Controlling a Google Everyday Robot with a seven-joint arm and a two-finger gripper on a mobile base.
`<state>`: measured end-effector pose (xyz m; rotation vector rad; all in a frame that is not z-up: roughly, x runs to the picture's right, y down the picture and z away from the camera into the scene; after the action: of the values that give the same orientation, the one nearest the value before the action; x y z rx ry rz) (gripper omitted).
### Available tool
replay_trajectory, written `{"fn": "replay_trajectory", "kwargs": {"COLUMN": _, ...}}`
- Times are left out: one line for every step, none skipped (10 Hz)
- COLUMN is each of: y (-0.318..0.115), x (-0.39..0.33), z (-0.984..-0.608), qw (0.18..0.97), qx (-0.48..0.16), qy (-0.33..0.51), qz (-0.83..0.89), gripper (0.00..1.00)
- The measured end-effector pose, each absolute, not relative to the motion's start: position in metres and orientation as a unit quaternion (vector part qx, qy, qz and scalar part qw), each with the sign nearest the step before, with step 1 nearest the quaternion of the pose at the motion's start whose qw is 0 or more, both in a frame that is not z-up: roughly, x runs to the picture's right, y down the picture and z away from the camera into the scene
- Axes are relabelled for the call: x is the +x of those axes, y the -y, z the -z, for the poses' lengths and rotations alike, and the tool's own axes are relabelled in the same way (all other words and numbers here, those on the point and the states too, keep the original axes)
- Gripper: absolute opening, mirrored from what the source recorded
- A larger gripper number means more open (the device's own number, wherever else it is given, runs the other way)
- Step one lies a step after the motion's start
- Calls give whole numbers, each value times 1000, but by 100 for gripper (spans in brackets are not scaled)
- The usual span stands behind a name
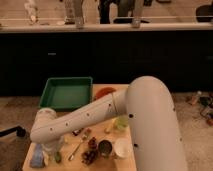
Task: Place pepper in red bowl
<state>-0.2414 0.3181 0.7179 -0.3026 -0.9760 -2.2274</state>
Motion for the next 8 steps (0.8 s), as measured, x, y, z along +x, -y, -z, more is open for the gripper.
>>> {"fn": "replay_trajectory", "kwargs": {"y": -320, "x": -243, "z": -721, "qw": 338, "qx": -119, "qy": 377, "qz": 854, "gripper": 80}}
{"fn": "replay_trajectory", "kwargs": {"y": -322, "x": -245, "z": -724, "qw": 335, "qx": -124, "qy": 380, "qz": 853, "gripper": 80}}
{"fn": "replay_trajectory", "kwargs": {"y": -324, "x": -249, "z": -727, "qw": 331, "qx": -128, "qy": 382, "qz": 853, "gripper": 80}}
{"fn": "replay_trajectory", "kwargs": {"y": -325, "x": -251, "z": -730, "qw": 328, "qx": -132, "qy": 384, "qz": 853, "gripper": 80}}
{"fn": "replay_trajectory", "kwargs": {"y": -326, "x": -254, "z": -732, "qw": 325, "qx": -136, "qy": 385, "qz": 853, "gripper": 80}}
{"fn": "replay_trajectory", "kwargs": {"y": -328, "x": -257, "z": -734, "qw": 321, "qx": -142, "qy": 387, "qz": 853, "gripper": 80}}
{"fn": "replay_trajectory", "kwargs": {"y": -329, "x": -258, "z": -735, "qw": 319, "qx": -149, "qy": 385, "qz": 853, "gripper": 80}}
{"fn": "replay_trajectory", "kwargs": {"y": -332, "x": -262, "z": -735, "qw": 322, "qx": -160, "qy": 380, "qz": 852, "gripper": 80}}
